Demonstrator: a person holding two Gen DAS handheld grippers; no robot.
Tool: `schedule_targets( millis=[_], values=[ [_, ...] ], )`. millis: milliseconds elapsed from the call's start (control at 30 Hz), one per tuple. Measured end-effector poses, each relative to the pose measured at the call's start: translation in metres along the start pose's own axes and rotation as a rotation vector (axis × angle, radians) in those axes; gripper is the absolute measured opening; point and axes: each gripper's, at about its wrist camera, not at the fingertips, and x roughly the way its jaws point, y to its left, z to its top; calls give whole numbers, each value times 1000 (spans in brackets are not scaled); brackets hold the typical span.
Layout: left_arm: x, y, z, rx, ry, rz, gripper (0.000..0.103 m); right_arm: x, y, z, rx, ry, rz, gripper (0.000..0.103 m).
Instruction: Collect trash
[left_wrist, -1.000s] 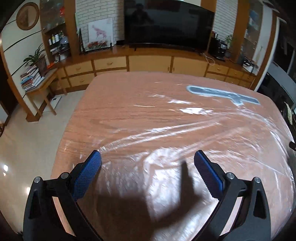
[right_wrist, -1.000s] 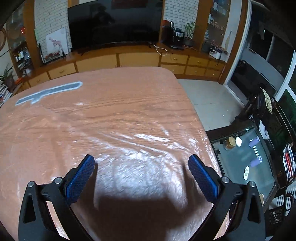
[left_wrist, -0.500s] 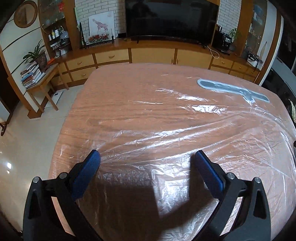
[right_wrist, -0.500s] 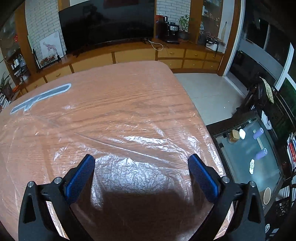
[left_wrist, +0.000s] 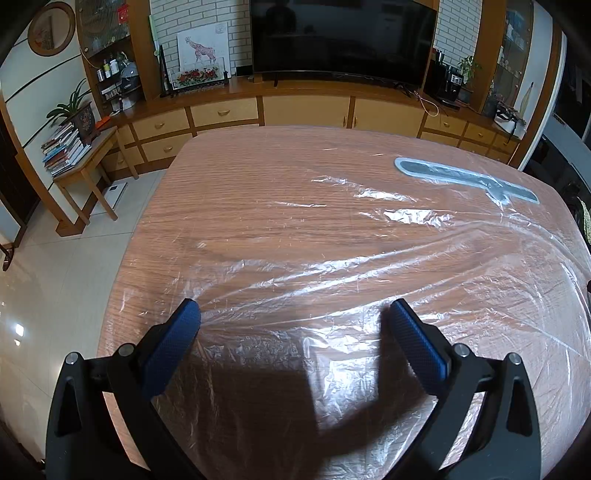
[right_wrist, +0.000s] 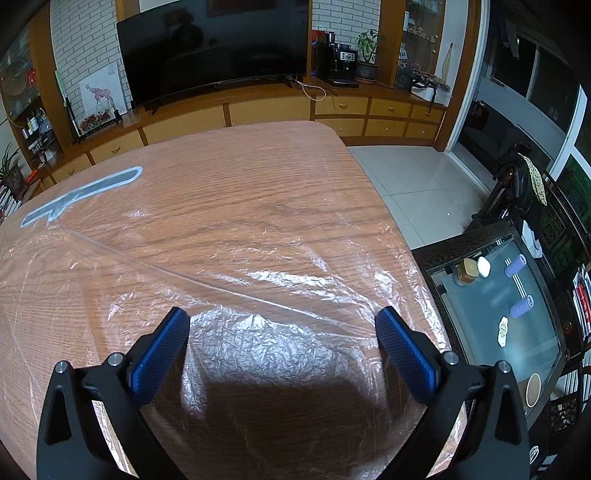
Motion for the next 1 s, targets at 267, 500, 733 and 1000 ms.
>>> schedule_targets(
  millis=[267,500,733,1000],
  values=[
    [0,0,0,0,0,0,102,0,0,0,0,0,0,99],
    [0,0,0,0,0,0,102,0,0,0,0,0,0,99],
    [1,2,0,-2,0,2,102,0,0,0,0,0,0,99],
    [2,5,1,-2,1,1,102,0,0,0,0,0,0,99]
  ],
)
